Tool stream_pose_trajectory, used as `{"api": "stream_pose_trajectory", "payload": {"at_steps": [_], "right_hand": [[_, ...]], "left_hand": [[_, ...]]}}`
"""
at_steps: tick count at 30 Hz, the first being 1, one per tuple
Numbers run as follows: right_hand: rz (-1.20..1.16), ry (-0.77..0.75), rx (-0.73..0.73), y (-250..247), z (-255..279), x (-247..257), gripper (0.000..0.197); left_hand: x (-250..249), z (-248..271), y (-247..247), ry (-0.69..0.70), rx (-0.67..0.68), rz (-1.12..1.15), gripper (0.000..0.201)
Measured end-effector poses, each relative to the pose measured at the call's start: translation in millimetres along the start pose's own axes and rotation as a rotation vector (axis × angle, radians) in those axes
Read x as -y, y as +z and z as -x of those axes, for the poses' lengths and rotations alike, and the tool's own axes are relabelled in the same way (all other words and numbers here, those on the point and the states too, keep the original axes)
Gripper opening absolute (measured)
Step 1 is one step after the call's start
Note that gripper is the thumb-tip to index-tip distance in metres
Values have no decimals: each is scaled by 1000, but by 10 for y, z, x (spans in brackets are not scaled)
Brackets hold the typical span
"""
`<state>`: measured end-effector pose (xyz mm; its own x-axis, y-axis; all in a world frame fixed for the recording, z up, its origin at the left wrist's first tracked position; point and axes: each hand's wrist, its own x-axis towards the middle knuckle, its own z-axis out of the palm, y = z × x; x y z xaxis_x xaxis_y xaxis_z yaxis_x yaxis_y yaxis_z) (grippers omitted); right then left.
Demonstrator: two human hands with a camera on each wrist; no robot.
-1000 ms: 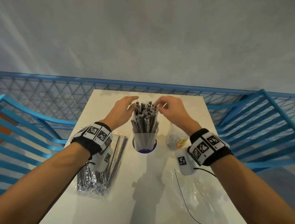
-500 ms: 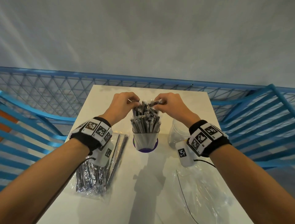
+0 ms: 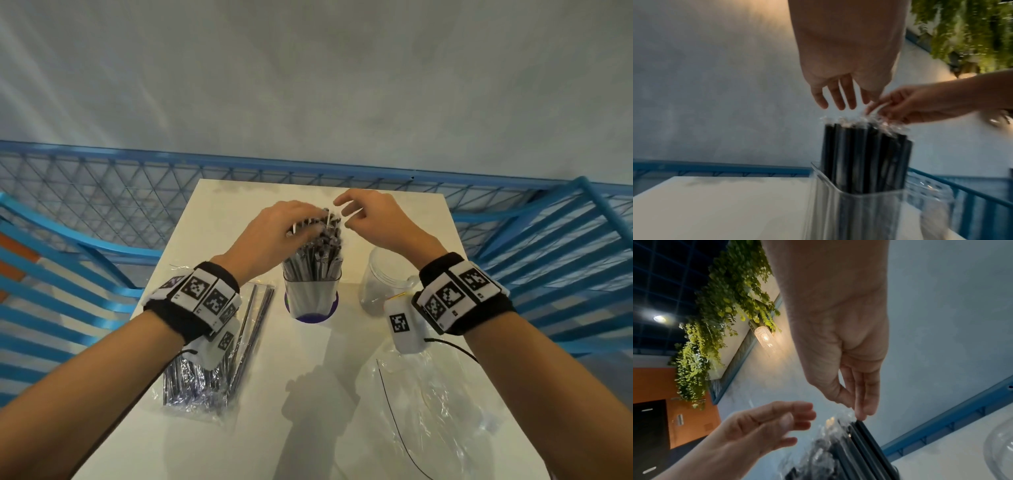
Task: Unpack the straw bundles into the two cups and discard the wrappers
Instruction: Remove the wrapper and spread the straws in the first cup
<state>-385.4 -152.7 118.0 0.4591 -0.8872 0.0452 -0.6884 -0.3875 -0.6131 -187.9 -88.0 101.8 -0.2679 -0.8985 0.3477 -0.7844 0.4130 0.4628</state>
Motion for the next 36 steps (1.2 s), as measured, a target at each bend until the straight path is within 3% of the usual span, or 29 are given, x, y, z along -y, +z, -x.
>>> {"api": "stream_pose_trajectory", "payload": {"at_steps": [3,6,9,12,17,22,26,31,34,36], "right_hand": [[-14,-70,27,-46,122,108,18],[50,-101,98,51,239,94,13],[37,-56,82,156,310,56,13],[-22,-12,49,171,360,107,17],[-55,1,-35,74,488,146,14],[-47,22,56,124,633,116,17],[-101,45,1,270,633,89,7],[-68,72,5,440,655,51,11],[-78,140,-54,494,647,-38,12],[-29,126,12,536,648,-82,18]], "left_hand": [[33,41,97,105,118,-237,27],[82,53,67,43,92,-315,26],[51,68,42,7,106,-364,31],[-28,113,25,-37,86,-301,35],[-89,284,-81,-191,-130,-86,27],[-138,406,-81,-408,15,65,23],[-181,337,36,-394,-49,45,7],[-185,327,75,-401,-67,-20,14],[-150,462,106,-527,-213,104,20],[-64,536,173,-650,-167,117,23]]}}
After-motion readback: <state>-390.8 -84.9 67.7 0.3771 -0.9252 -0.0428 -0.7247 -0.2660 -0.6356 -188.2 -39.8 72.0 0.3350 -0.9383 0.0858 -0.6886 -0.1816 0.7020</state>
